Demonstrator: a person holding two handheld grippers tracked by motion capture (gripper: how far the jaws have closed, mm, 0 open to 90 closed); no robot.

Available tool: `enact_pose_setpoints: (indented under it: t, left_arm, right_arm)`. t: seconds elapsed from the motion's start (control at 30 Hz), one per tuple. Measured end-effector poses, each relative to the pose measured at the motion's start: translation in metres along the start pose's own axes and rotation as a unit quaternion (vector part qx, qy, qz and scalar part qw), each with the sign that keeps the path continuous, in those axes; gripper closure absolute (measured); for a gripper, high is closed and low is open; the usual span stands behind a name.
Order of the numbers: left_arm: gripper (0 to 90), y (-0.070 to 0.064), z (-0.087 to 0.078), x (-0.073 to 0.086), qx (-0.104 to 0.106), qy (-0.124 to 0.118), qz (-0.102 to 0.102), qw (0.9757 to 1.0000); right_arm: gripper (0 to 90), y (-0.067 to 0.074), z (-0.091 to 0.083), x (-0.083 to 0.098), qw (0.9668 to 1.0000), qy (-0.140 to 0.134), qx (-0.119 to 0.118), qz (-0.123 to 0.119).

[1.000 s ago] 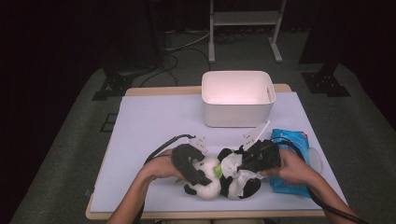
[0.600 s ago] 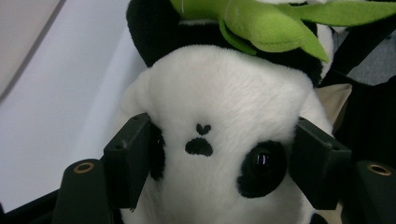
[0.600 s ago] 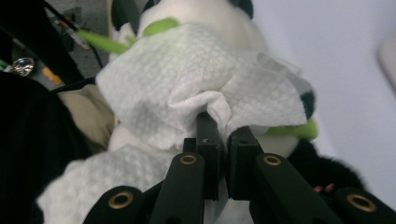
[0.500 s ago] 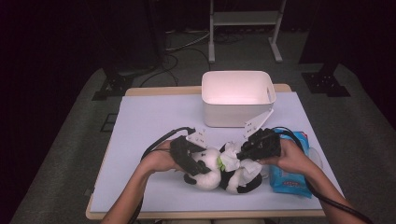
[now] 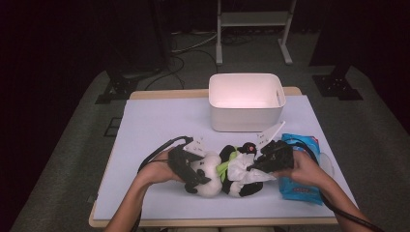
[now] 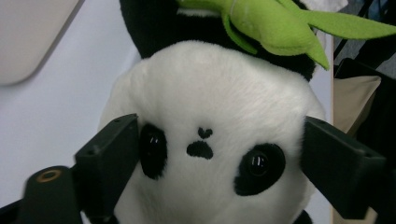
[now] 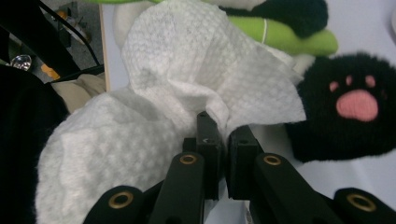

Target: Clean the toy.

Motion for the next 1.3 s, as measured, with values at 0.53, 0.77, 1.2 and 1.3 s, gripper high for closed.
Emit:
enact_pose_setpoints:
  t: [0.53,0.77,1.2,1.3]
  left_arm:
    - [16.3,0.006,-0.002,0.027,0.011,-0.043,-0.033,0.9985]
    - [21.2,0.003,0.007,0.015,0.009,-0.052,-0.015,0.9985]
    - [21.6,-0.004,0.015,-0.001,0.01,-0.068,0.0,0.9976]
    - [21.7,-0.005,0.018,-0.001,0.01,-0.067,0.0,0.9977]
  right_arm:
    - [85.0,-0.006,-0.001,0.014,0.9987,0.044,0.021,0.018]
    - [85.0,-0.003,-0.009,-0.007,0.9989,0.035,0.031,-0.002]
    - [85.1,0.0,-0.003,-0.035,0.9978,0.049,0.031,-0.032]
    - [85.1,-0.003,-0.005,-0.023,0.9981,0.047,0.035,-0.021]
Point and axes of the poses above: each handheld gripper's, and its own axes: z roughly forward along the jaws, x roughly out of its underside, y roughly to its left, the point moved 2 cm from there along z, roughly forward along the jaws, and after that the axes turned 2 degrees about x, right-handed, at the moved point
